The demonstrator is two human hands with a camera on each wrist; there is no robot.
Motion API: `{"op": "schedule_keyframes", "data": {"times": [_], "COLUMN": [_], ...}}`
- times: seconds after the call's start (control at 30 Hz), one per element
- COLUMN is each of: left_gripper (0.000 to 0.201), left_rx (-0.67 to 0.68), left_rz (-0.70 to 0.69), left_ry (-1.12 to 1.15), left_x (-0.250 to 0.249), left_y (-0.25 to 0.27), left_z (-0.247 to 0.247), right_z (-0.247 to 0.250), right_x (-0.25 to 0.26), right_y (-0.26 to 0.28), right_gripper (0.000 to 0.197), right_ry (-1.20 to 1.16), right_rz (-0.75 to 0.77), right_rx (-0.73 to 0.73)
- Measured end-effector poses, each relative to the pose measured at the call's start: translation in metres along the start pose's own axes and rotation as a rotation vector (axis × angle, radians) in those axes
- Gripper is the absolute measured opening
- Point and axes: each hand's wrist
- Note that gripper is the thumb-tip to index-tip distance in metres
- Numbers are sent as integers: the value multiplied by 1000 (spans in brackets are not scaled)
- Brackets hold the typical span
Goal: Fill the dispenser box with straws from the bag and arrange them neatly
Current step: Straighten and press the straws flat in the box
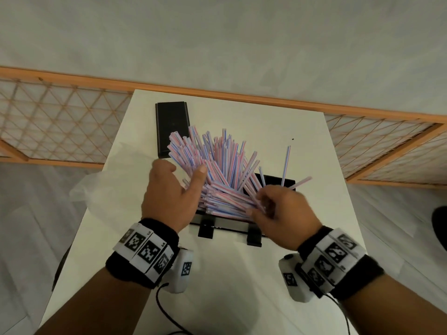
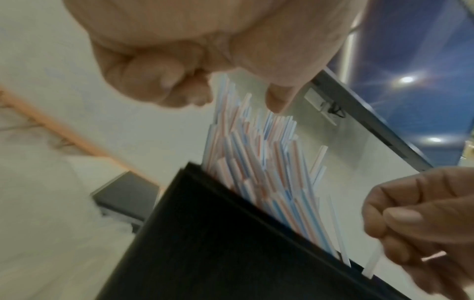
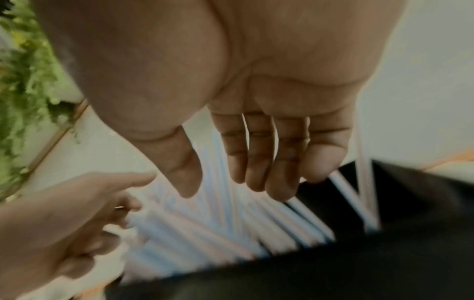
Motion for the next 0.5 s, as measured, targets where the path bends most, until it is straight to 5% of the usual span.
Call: {"op": "schedule_keyframes", "data": {"times": [0.1, 0.2, 0.37, 0.5], "left_gripper": [36, 35, 19, 37], "left_rx": [-156, -51, 424, 536], "left_rz": [-388, -702, -581, -389], "left_ry": [54, 109, 52, -126], "left_x": [-18, -47, -87, -109], "left_y": [8, 25, 42, 37], "left_z": [11, 4, -31, -50], "right_z": [31, 50, 43, 46], "right_x": [-19, -55, -78, -70], "right_y": [4, 5, -8, -22], "right_gripper": [27, 38, 39, 16], "right_ry": [57, 58, -3, -16], "right_rz": [-268, -529, -477, -367], "right_rx": [-101, -72, -14, -5]}}
Point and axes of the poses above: each hand's wrist, its own y-axis away from the middle knuckle, its own z-axis out of the back of the hand, x = y × z, and after that the axes turned 10 degrees about z, right-handed
